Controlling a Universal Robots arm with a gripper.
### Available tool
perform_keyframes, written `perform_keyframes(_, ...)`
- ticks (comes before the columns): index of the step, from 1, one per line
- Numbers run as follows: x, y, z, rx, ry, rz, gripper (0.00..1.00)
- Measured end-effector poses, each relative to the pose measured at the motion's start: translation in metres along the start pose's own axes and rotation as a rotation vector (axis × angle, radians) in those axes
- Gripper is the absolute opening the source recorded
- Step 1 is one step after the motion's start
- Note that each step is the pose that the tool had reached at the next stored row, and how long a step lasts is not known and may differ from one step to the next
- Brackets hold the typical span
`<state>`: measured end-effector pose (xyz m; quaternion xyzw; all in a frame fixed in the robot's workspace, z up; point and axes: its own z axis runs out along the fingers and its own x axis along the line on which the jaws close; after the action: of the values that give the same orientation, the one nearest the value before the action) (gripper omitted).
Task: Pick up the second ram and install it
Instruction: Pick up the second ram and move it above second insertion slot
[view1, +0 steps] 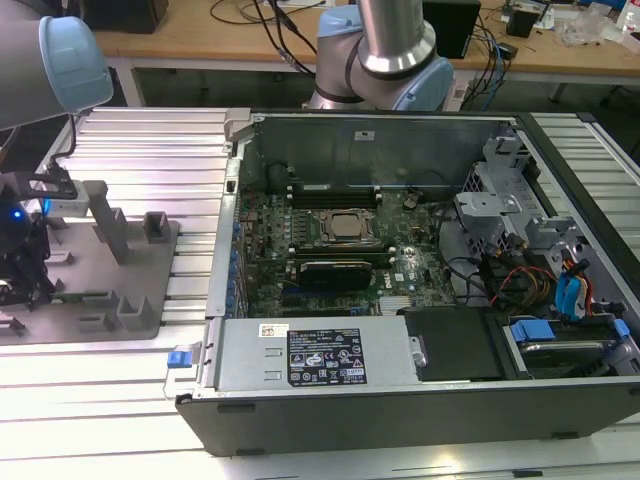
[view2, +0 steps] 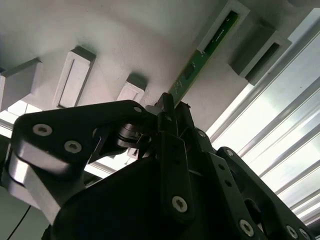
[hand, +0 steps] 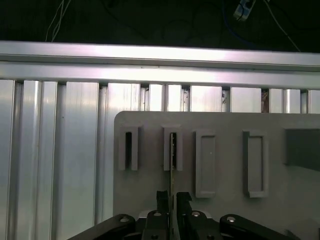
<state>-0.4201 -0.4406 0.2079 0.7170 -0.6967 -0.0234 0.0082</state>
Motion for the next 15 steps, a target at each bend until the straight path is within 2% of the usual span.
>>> perform_keyframes(6, 0.0008, -0.0001, 0.0000, 0.0001, 0.0000, 0.000, 0.19)
perform_keyframes(8, 0.0009, -0.0001, 0.0000, 0.0000, 0.0000, 0.000, 0.18)
perform_keyframes(9, 0.0011, -0.0001, 0.0000, 0.0001, 0.0000, 0.000, 0.10)
perform_keyframes(15, 0.0013, -0.0001, 0.0000, 0.0001, -0.0011, 0.003, 0.09)
